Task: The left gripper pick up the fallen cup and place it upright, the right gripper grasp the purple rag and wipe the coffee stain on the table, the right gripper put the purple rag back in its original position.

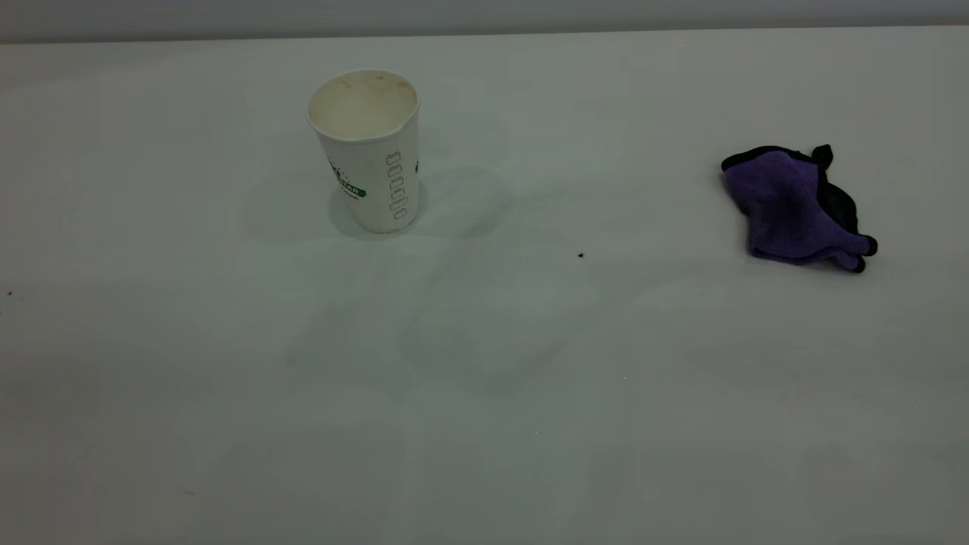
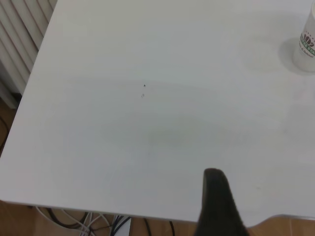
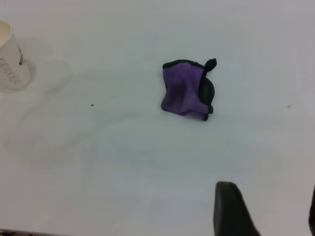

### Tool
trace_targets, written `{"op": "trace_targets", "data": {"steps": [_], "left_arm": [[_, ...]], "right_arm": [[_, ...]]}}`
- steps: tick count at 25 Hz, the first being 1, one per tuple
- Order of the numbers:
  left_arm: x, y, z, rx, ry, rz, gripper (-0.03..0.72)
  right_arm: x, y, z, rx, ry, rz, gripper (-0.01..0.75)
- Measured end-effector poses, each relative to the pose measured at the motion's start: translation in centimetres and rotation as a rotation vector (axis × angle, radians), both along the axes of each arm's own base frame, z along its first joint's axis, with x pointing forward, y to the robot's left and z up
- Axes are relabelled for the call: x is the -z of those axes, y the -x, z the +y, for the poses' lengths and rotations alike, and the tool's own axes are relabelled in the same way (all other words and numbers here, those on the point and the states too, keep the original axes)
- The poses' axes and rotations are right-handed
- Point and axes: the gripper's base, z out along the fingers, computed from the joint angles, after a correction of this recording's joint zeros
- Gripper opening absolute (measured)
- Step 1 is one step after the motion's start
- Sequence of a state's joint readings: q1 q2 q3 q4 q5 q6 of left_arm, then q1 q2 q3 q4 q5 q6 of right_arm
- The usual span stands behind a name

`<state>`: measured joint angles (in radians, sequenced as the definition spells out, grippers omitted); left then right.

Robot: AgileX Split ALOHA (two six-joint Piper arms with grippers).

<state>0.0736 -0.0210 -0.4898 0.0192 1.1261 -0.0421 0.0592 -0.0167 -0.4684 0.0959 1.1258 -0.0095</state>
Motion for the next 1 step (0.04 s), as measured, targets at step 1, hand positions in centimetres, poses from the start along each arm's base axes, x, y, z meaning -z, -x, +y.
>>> {"op": "trace_targets", "data": {"steps": [1], "left_arm": [[0.00,0.00,0.00,0.000,0.000,0.000,0.519]], "right_arm": [[0.00,0.00,0.00,0.000,0.000,0.000,0.419]]}}
